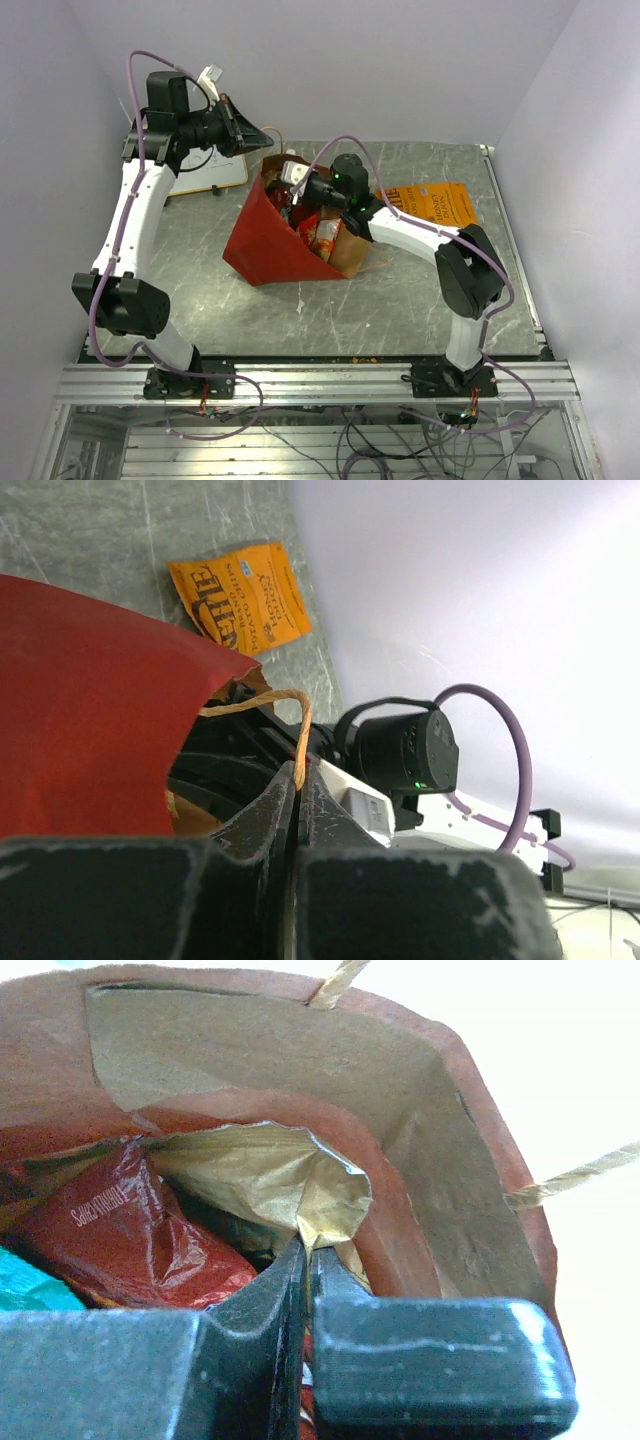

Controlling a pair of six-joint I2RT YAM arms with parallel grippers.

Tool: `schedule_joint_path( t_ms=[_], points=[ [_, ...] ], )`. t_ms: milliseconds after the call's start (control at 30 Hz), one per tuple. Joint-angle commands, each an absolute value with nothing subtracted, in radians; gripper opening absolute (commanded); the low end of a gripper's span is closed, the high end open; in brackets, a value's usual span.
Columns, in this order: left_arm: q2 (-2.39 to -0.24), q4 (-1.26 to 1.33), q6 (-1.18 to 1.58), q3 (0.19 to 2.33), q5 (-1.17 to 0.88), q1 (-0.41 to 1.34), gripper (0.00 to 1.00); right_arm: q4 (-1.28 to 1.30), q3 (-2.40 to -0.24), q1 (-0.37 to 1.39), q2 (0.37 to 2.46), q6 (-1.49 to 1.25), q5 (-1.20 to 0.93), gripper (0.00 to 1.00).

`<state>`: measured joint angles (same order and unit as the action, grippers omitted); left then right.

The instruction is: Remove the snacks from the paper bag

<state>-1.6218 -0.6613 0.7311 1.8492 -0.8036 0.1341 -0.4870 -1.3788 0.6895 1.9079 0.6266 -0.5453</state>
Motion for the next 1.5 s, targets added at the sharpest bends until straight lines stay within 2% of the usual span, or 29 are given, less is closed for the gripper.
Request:
schedule_joint_path(
  t_ms=[0,233,600,1267,1467],
  points=[
    [-1.551,-0.586,0.789,1.811,-0.787,0.094,0.07,-0.620,-1.316,0.692,1.812,0.528,-0.495,0.00],
    [-1.502,-0.558,0.836,1.715,-0.757,0.081,0.07,-0.731,-1.274,0.694,1.721,0.396,-0.414,0.00],
    [-1.483,-0.656,0.812,1.732,-0.686,0.078,0.07,-0.741,-1.294,0.695,1.642,0.333,-0.395,0.00],
    [-1.425,-0.714,0.813,1.670,-0.637,0.074,0.07,-0.495,-1.454,0.696,1.434,0.353,-0.243,0.00],
    [-1.403,-0.714,0.812,1.645,-0.630,0.073,0.07,-0.338,-1.571,0.695,1.385,0.368,-0.169,0.00]
  ],
)
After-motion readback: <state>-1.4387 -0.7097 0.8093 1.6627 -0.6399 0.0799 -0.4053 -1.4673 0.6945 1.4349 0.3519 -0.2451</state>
